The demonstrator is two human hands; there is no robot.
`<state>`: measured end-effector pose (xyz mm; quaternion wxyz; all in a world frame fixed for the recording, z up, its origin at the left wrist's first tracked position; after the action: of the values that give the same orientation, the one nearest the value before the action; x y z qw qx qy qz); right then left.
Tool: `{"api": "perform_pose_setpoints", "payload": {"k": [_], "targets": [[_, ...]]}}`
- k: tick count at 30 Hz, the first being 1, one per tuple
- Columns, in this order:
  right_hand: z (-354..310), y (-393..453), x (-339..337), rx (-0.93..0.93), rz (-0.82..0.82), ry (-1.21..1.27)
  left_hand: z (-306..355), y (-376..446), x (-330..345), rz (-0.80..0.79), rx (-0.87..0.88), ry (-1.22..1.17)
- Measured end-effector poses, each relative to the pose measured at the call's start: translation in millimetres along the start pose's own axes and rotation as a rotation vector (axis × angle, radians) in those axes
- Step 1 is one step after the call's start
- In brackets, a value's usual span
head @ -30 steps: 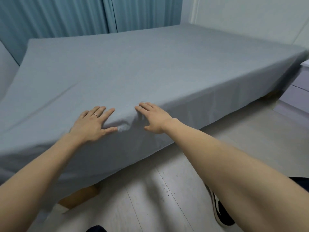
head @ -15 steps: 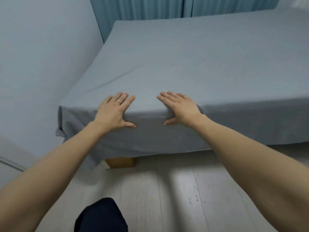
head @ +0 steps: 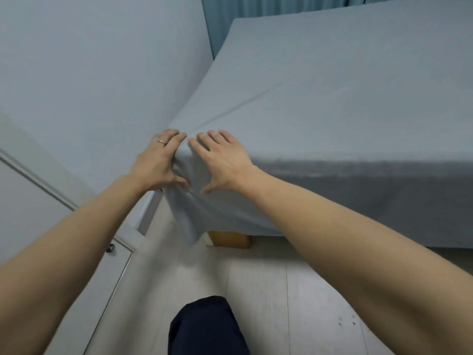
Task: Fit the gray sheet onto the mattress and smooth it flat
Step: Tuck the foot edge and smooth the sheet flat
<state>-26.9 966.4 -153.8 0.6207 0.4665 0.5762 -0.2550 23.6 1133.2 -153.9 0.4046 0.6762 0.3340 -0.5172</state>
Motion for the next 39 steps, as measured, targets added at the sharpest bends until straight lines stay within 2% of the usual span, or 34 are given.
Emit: {"api": "perform_pose_setpoints", "payload": {"k": [4, 6, 9, 11, 12, 14, 16, 20, 24, 25, 26, 28, 29, 31, 32, 33, 37, 39], "targets": [[6, 6, 14, -0.002, 0.045, -0.004, -5, 3, 6, 0.05, 0.066, -0.014], [10, 3, 14, -0.004, 0.065, -0.021, -7, 1, 8, 0.072, 0.038, -0.081], [2, 13, 12, -0.009, 0.053, -0.04, -23, -27, 28, 0.126, -0.23, -0.497], [-2, 23, 5, -0.03, 0.067, -0.095, -34, -49, 63, 0.042, -0.407, -0.815], [-2, 27, 4, -0.048, 0.073, -0.096, -35, -57, 82, -0.047, -0.41, -0.863], [-1, 31, 11, -0.084, 0.072, -0.057, -40, -66, 113, -0.161, -0.375, -0.758], [1, 29, 16, -0.09, 0.069, -0.031, -43, -68, 123, -0.143, -0.406, -0.6], [0, 31, 15, -0.055, -0.019, 0.042, -52, -65, 121, -0.08, -0.325, -0.453], [-1, 30, 13, -0.036, -0.029, 0.045, -72, -54, 126, -0.291, -0.284, -0.331], [-2, 30, 14, -0.028, -0.034, 0.047, -76, -50, 123, -0.305, -0.309, -0.383], [-2, 31, 15, -0.024, -0.039, 0.048, -82, -44, 117, -0.248, -0.415, -0.529], [0, 32, 15, -0.014, -0.041, 0.05, -86, -30, 100, -0.054, -0.721, -0.996], [1, 32, 15, -0.008, -0.038, 0.055, -78, -19, 95, -0.048, -0.815, -1.206], [2, 32, 14, -0.001, -0.037, 0.076, -45, 3, 86, -0.21, -0.802, -1.468], [2, 33, 14, -0.002, -0.035, 0.085, -35, 12, 83, -0.253, -0.792, -1.51], [3, 32, 14, 0.001, -0.038, 0.089, -27, 18, 79, -0.233, -0.791, -1.536], [4, 34, 16, 0.002, -0.036, 0.095, -32, 31, 93, -0.077, -0.765, -1.587], [5, 34, 16, -0.001, -0.035, 0.092, -40, 34, 96, -0.006, -0.812, -1.532]]}}
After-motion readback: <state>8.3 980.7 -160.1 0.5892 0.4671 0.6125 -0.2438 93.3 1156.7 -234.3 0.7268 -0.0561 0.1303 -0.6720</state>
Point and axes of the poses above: each hand's wrist, its own y-axis towards the middle knuckle, its own x-axis out of the palm, z = x × y, the point moved 5 cm from there along y, towards the middle knuckle, and after that the axes turned 12 degrees about y, right-handed, at the moved point
